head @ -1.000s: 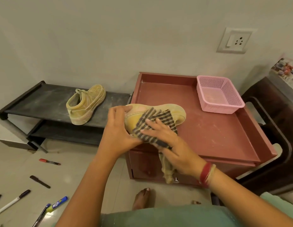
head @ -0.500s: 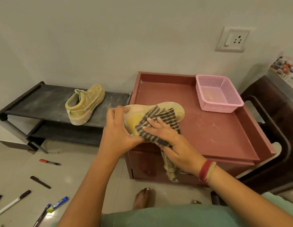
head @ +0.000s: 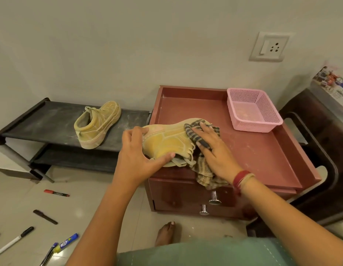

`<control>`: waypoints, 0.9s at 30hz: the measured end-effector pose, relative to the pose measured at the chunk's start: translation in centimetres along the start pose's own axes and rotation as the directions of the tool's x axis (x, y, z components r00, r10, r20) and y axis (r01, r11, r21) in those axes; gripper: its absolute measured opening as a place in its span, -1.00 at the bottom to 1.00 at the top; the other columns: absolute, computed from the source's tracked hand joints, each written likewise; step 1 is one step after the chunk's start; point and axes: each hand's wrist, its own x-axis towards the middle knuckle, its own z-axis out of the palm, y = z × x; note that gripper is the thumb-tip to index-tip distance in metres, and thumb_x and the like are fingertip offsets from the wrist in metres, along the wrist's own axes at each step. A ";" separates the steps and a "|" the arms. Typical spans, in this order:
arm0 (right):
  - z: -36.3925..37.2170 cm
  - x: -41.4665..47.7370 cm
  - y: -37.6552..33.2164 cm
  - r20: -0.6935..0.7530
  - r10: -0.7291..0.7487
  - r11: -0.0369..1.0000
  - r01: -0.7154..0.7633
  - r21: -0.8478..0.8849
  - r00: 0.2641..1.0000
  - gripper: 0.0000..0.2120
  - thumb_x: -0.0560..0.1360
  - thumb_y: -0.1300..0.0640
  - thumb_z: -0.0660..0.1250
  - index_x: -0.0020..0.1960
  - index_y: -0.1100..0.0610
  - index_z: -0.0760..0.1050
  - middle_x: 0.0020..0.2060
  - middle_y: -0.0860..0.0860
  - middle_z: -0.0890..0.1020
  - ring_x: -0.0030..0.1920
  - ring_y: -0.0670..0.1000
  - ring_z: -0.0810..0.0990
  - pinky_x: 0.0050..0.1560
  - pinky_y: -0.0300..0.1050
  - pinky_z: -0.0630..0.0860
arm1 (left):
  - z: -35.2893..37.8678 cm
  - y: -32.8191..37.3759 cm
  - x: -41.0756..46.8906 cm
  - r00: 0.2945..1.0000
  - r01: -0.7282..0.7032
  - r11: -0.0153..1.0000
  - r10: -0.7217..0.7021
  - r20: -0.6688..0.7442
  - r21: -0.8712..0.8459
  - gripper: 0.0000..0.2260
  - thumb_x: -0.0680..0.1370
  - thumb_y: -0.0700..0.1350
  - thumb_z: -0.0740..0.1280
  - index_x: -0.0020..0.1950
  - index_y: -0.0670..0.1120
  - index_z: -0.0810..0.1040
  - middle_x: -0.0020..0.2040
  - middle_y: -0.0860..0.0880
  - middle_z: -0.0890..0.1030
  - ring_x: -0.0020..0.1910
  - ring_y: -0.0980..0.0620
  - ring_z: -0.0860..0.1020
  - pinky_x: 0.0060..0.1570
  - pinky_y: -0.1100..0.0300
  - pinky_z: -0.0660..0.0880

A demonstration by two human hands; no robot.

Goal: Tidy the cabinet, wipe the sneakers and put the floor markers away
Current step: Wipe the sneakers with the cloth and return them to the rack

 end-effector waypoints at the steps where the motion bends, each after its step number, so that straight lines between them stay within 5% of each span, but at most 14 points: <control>1: 0.2 -0.1 -0.7 -0.018 -0.034 0.999 0.034 0.026 0.999 -0.57 0.60 0.15 0.15 0.42 -0.14 0.25 0.49 -0.10 0.15 0.50 -0.08 0.04 0.49 0.02 0.07 | 0.0 -0.1 0.0 1.000 -0.013 1.000 0.013 0.013 0.002 -0.21 0.16 0.43 0.37 0.22 0.01 0.33 0.15 0.06 0.31 0.00 0.17 0.36 -0.15 0.28 0.38; 3: 0.4 -0.5 -2.4 -0.012 -0.161 0.985 0.162 0.057 0.987 -0.57 0.57 0.17 0.18 0.41 -0.09 0.30 0.47 -0.10 0.22 0.48 -0.11 0.10 0.48 -0.04 0.09 | -0.1 -0.2 0.0 0.998 -0.046 0.999 0.046 0.036 -0.001 -0.22 0.17 0.40 0.38 0.23 0.00 0.31 0.15 0.06 0.30 0.00 0.21 0.33 -0.19 0.36 0.36; 7: 1.2 -1.1 -3.5 0.250 -0.431 0.877 0.468 -0.109 0.867 -0.43 0.44 0.29 0.21 0.41 -0.05 0.31 0.44 -0.06 0.29 0.48 -0.02 0.13 0.48 0.01 0.08 | -0.5 -0.4 -0.3 0.995 -0.065 0.998 0.065 0.078 -0.009 -0.22 0.12 0.34 0.41 0.21 0.00 0.31 0.10 0.04 0.33 -0.06 0.22 0.36 -0.22 0.29 0.41; 12: 0.9 0.1 -3.8 0.055 -0.191 0.971 0.196 -0.137 0.980 -0.56 0.52 0.20 0.18 0.38 -0.01 0.35 0.41 -0.02 0.35 0.48 0.04 0.15 0.45 0.16 0.12 | -0.3 -0.5 -0.3 0.996 -0.073 0.997 0.073 0.055 -0.004 -0.18 0.11 0.37 0.42 0.22 -0.03 0.35 0.10 0.05 0.38 -0.01 0.21 0.36 -0.19 0.32 0.39; 16: 2.8 -1.7 -6.7 0.221 -0.380 0.902 0.412 -0.125 0.898 -0.53 0.46 0.20 0.17 0.36 -0.05 0.37 0.43 -0.07 0.31 0.48 0.01 0.13 0.48 0.07 -0.07 | -0.2 -0.5 -0.3 0.996 -0.086 0.996 0.087 0.031 -0.027 -0.25 0.15 0.27 0.40 0.21 -0.09 0.37 0.10 0.03 0.43 0.03 0.18 0.41 -0.08 0.21 0.47; 21: 1.6 0.2 -5.9 0.030 -0.194 0.980 0.195 -0.044 0.981 -0.60 0.52 0.20 0.20 0.32 -0.07 0.41 0.39 -0.05 0.35 0.43 -0.02 0.22 0.42 0.14 0.18 | 0.3 0.1 0.0 0.997 -0.080 0.996 0.080 0.012 0.023 -0.21 0.14 0.34 0.42 0.21 -0.09 0.39 0.08 0.02 0.43 -0.03 0.19 0.41 -0.19 0.37 0.39; 25: 2.8 -2.0 -5.6 0.211 -0.314 0.940 0.335 -0.072 0.926 -0.53 0.51 0.17 0.13 0.38 -0.13 0.32 0.47 -0.12 0.21 0.50 -0.05 0.01 0.48 0.09 -0.14 | -0.2 -0.3 0.0 0.994 -0.085 0.996 0.083 0.070 0.030 -0.23 0.12 0.34 0.39 0.19 -0.07 0.38 0.09 0.02 0.43 -0.07 0.25 0.36 -0.21 0.46 0.31; 27: 2.3 -1.5 -4.2 0.167 -0.272 0.954 0.288 -0.081 0.948 -0.46 0.49 0.20 0.11 0.41 -0.18 0.26 0.47 -0.18 0.19 0.50 -0.10 0.00 0.49 0.05 -0.11 | -0.4 -0.5 0.1 0.994 -0.078 0.996 0.075 0.075 0.049 -0.20 0.09 0.37 0.41 0.19 -0.03 0.38 0.08 0.05 0.41 -0.09 0.22 0.37 -0.24 0.38 0.35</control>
